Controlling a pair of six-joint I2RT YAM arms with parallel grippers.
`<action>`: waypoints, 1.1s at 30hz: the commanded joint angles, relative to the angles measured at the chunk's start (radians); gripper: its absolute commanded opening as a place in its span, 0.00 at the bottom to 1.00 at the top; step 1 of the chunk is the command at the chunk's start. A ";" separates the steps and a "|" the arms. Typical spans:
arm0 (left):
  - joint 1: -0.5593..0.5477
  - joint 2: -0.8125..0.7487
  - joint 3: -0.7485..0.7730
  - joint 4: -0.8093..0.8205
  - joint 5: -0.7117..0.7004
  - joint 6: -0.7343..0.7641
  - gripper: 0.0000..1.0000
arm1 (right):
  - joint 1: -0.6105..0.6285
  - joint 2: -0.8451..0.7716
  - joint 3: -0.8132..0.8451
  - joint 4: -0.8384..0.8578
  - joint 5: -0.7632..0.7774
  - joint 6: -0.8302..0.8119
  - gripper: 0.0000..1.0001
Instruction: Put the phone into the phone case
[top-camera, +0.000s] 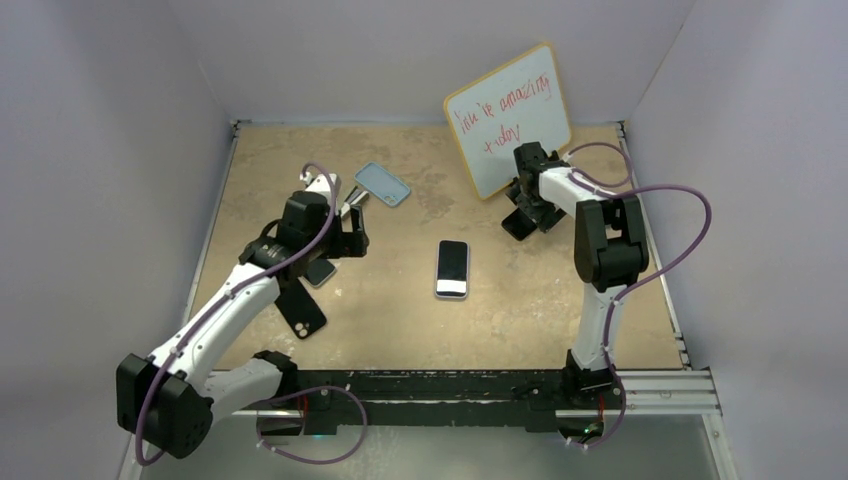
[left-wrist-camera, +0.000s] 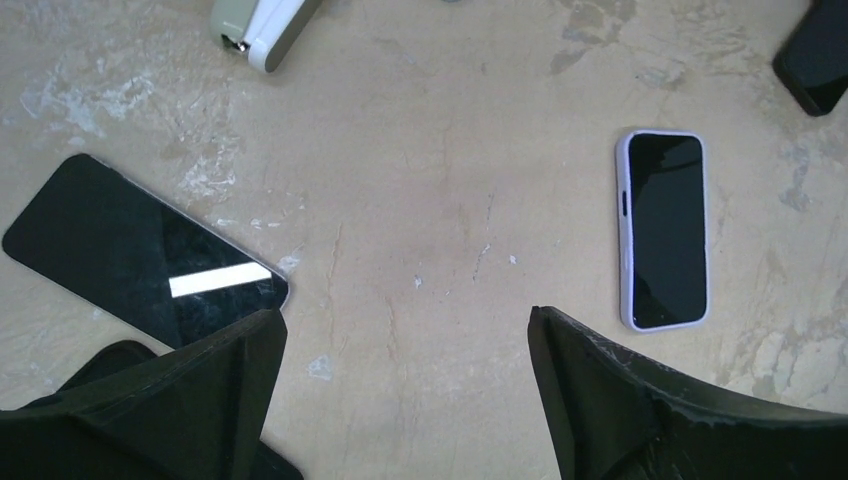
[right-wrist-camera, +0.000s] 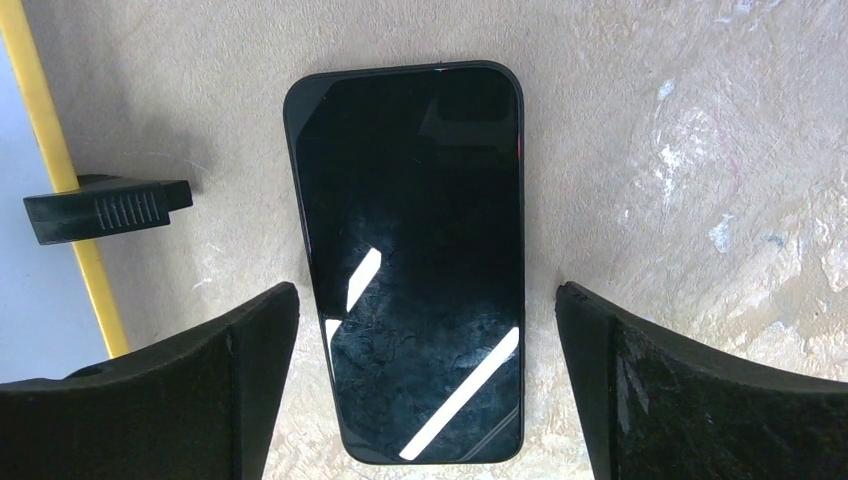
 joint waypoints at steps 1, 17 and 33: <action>0.022 0.060 0.026 0.056 -0.015 -0.129 0.94 | -0.005 0.062 -0.038 0.011 -0.058 0.010 0.99; 0.023 0.399 0.114 0.375 -0.242 -0.439 0.69 | -0.042 0.016 -0.104 0.002 -0.102 -0.042 0.74; 0.012 0.829 0.421 0.400 -0.236 -0.573 0.57 | -0.042 -0.193 -0.402 0.178 -0.184 -0.160 0.69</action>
